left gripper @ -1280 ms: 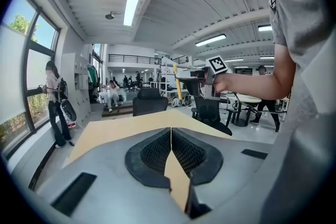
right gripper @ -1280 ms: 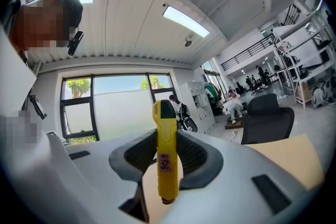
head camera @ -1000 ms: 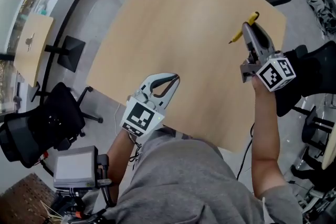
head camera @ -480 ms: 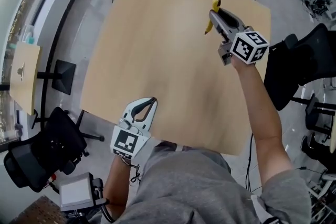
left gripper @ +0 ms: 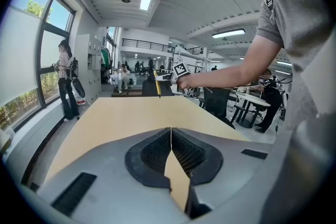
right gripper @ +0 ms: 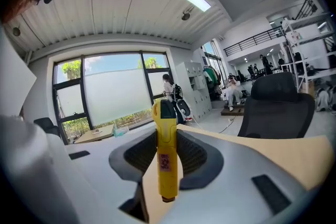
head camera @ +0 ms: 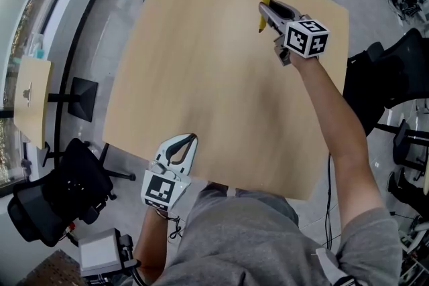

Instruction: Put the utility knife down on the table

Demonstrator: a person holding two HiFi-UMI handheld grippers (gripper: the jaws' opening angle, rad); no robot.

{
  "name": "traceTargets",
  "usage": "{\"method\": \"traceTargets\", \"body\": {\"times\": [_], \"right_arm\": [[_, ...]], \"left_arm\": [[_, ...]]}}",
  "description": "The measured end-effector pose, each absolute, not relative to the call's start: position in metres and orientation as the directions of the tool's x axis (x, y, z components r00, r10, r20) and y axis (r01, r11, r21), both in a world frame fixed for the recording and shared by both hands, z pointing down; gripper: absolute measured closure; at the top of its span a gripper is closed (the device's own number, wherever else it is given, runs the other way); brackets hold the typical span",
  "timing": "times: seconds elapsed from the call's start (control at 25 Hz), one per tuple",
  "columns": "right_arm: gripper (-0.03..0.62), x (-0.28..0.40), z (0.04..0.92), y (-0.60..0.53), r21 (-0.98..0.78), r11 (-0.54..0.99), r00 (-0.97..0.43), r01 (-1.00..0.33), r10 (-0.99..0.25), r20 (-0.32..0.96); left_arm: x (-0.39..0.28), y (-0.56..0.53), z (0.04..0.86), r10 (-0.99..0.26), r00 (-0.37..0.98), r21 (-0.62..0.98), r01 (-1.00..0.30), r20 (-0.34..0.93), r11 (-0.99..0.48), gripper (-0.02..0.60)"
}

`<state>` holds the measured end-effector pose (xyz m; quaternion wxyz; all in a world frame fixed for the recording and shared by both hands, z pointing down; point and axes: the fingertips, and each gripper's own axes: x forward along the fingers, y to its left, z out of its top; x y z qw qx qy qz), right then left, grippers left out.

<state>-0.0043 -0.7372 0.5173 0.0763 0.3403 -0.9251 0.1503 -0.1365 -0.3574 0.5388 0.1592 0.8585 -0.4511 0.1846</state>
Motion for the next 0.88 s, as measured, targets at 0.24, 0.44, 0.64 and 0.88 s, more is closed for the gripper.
{"method": "traceTargets", "body": {"times": [0.24, 0.44, 0.64, 0.88], "right_arm": [[0.476, -0.016, 0.542, -0.757, -0.201, 0.724, -0.747, -0.660, -0.601, 0.285], [0.476, -0.018, 0.559, -0.773, -0.191, 0.719, -0.735, -0.669, -0.602, 0.311], [0.476, -0.019, 0.564, -0.796, -0.165, 0.719, -0.722, -0.675, -0.597, 0.350], [0.476, -0.017, 0.577, -0.815, -0.126, 0.720, -0.703, -0.682, -0.599, 0.384]], "left_arm": [[-0.141, -0.352, 0.545, -0.714, 0.514, 0.120, -0.842, 0.475, -0.526, 0.575], [-0.143, -0.350, 0.550, -0.713, 0.508, 0.125, -0.846, 0.484, -0.518, 0.575], [-0.143, -0.360, 0.541, -0.721, 0.503, 0.137, -0.853, 0.477, -0.504, 0.575], [-0.144, -0.360, 0.542, -0.714, 0.498, 0.143, -0.855, 0.493, -0.498, 0.575]]}}
